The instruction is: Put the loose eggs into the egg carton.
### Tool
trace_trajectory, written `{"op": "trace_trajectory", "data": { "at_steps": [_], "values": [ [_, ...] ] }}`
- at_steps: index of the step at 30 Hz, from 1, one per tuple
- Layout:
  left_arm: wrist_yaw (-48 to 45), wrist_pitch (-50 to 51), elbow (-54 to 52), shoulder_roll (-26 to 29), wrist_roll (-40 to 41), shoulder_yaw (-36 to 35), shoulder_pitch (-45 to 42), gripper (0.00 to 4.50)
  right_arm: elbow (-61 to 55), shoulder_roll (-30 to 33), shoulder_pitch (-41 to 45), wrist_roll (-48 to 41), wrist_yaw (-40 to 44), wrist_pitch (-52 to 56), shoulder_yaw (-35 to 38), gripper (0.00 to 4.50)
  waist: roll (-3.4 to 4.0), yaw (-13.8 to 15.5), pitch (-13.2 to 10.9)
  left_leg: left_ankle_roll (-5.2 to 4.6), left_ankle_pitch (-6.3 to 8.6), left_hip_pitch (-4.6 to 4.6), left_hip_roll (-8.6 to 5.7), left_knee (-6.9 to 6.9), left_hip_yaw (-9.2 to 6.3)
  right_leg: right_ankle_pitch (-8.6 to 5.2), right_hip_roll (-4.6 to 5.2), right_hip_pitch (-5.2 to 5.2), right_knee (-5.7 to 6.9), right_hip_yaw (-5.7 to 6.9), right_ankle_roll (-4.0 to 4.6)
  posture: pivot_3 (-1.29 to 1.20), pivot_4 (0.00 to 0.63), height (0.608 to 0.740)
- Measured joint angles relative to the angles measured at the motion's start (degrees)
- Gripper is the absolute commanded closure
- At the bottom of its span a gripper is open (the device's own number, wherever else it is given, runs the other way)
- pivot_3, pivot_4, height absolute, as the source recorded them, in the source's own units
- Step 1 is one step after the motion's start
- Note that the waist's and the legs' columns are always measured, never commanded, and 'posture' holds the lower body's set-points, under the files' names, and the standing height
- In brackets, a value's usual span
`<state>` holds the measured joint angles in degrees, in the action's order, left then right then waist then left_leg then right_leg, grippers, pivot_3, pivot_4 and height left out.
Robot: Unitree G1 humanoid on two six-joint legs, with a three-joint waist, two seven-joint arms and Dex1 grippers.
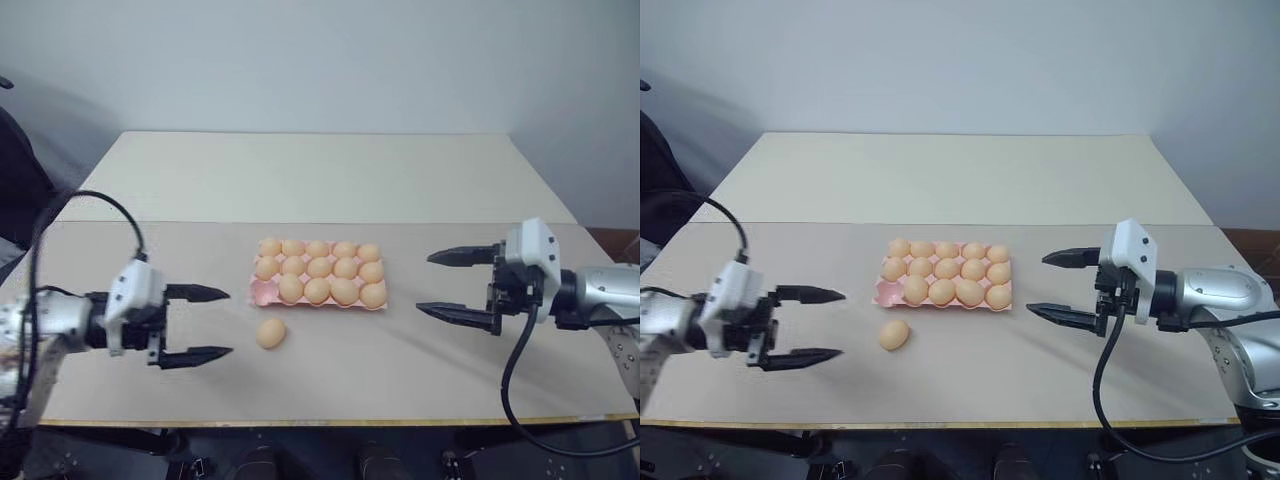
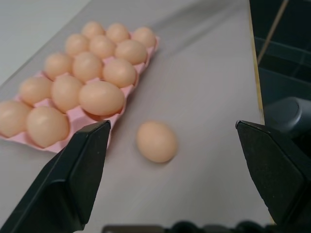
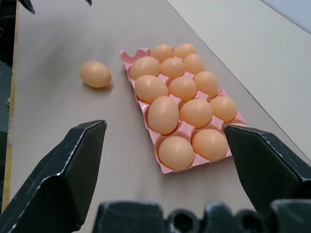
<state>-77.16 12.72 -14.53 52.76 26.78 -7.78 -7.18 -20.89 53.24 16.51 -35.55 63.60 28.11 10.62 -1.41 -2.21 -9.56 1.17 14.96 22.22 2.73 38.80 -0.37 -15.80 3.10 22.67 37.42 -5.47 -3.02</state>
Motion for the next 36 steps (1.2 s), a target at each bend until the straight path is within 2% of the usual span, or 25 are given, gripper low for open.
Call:
{"op": "trace_trajectory", "data": {
  "at_steps": [3,8,17,20,24,26,31,36],
  "values": [
    [0.96,-6.18,3.51,-3.09,-7.06,6.88,-3.08,0.02,-0.47,0.00,0.07,-0.02,-0.10,0.00,-0.13,0.00,0.00,0.12,0.00,0.00,0.00,0.01,-0.01,0.00,0.00,0.00,0.00,-0.01,-0.03,0.00,0.00,0.00,0.150,0.740],
    [3.33,-13.99,10.83,-6.48,-14.52,12.37,-7.28,0.02,-2.32,0.01,-1.34,-0.08,-0.52,0.03,0.09,0.00,0.00,0.12,0.00,-0.01,0.00,0.06,-0.01,0.00,-0.01,0.01,0.00,0.01,-0.08,0.00,0.00,0.00,0.150,0.740],
    [6.42,-17.80,16.68,-11.03,-18.29,15.66,-8.61,0.02,-4.31,0.29,-2.56,-0.63,-1.49,0.23,1.52,0.00,0.00,0.12,0.00,-0.01,0.00,0.04,-0.01,0.03,-0.02,0.02,0.01,-0.04,-0.06,0.00,-0.03,0.00,0.150,0.740],
    [6.92,-17.86,16.94,-11.82,-18.44,16.08,-8.70,0.61,-4.57,0.30,-2.62,-0.66,-1.79,0.28,1.53,0.00,0.00,0.12,0.00,-0.01,0.00,0.04,-0.01,0.02,-0.02,0.02,0.01,-0.04,-0.07,0.01,-0.03,0.00,0.150,0.740],
    [6.81,-18.21,17.84,-11.67,-18.44,16.07,-9.39,1.92,-4.57,0.33,-3.07,-0.67,-1.98,0.33,1.59,0.00,0.00,0.08,0.00,-0.01,0.00,0.04,-0.01,0.02,-0.02,0.02,0.01,-0.04,-0.07,0.00,-0.03,0.00,0.150,0.740],
    [6.64,-18.29,17.89,-11.36,-18.43,16.02,-9.47,2.34,-4.58,0.33,-3.09,-0.67,-2.13,0.33,1.61,0.00,0.00,0.07,0.00,-0.01,0.00,0.04,-0.01,0.02,-0.02,0.02,0.01,-0.04,-0.07,0.00,-0.03,0.00,0.150,0.740],
    [5.05,-17.47,17.83,-10.02,-16.26,15.17,-9.49,2.38,-4.58,0.33,-3.09,-0.69,-2.44,0.33,1.62,0.00,0.00,0.06,0.00,-0.01,0.00,0.04,-0.01,0.02,-0.02,0.02,0.01,-0.04,-0.07,0.01,-0.03,0.00,0.150,0.740],
    [4.01,-9.46,15.30,-10.05,-6.47,10.60,-10.87,2.38,-4.57,0.33,-3.07,-0.69,-2.56,0.33,1.62,0.00,-0.01,0.06,0.00,-0.01,0.00,0.05,0.00,0.03,-0.04,0.02,0.01,-0.04,-0.05,0.02,-0.04,0.00,0.150,0.740]
  ]
}}
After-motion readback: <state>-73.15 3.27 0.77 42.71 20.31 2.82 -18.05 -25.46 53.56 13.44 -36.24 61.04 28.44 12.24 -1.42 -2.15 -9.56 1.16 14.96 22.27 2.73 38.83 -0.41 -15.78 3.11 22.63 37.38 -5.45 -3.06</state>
